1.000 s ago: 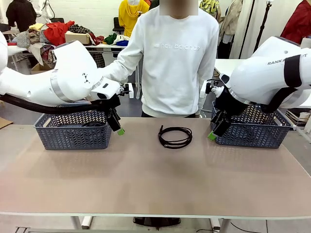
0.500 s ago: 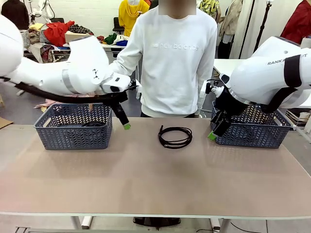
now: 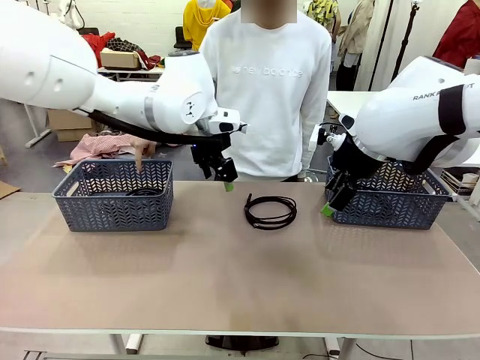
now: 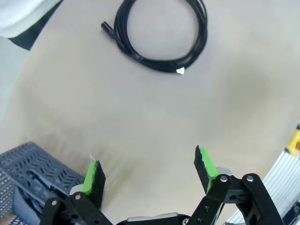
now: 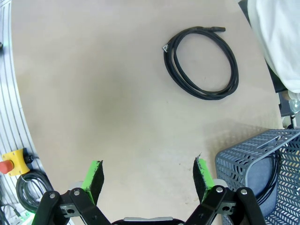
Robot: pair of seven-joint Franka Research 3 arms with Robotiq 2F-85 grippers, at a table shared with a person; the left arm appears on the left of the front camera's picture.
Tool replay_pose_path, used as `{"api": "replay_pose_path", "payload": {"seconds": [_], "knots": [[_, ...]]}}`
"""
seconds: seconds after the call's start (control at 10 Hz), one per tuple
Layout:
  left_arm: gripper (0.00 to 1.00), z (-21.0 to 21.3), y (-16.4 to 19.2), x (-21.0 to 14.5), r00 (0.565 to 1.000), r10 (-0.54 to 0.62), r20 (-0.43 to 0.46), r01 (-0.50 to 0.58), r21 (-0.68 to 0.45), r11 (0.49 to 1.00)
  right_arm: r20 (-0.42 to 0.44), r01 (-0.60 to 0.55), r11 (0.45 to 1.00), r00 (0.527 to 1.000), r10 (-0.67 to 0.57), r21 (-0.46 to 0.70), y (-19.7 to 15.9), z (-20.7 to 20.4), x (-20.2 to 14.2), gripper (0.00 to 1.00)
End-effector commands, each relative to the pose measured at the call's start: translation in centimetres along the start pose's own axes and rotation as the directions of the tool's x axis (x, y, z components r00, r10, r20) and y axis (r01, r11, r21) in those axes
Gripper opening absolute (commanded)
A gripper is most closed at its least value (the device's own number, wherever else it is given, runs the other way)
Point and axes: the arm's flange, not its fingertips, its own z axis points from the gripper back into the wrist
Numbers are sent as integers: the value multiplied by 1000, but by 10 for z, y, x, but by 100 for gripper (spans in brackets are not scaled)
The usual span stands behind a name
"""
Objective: Organize the cables according to human instructions.
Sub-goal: Pick up a bundle of cables and place it in the basket indicated by the human.
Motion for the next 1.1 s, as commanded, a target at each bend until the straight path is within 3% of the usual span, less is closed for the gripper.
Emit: {"api": "replay_pose_path", "payload": {"seconds": [0.0,0.1,0.2,0.8,0.9,1.0], "knots": [[100,-8,3,24,995,102,-8,-102,10,995,-1,-3,1000,1000,3,-2,1,0,0,100],[100,-12,3,26,993,114,-22,-114,-7,993,-1,-3,1000,1000,3,-2,1,0,0,100],[100,-8,2,11,999,43,2,-43,-5,999,-1,-3,1000,1000,3,-2,1,0,0,100],[100,-8,2,11,999,43,2,-43,-5,999,-1,-3,1000,1000,3,-2,1,0,0,100],[100,-9,2,21,998,60,7,-60,-11,998,-1,-3,1000,1000,3,-2,1,0,0,100],[100,-12,-4,24,989,147,11,-147,-8,989,-1,-3,1000,1000,3,-2,1,0,0,100]]}}
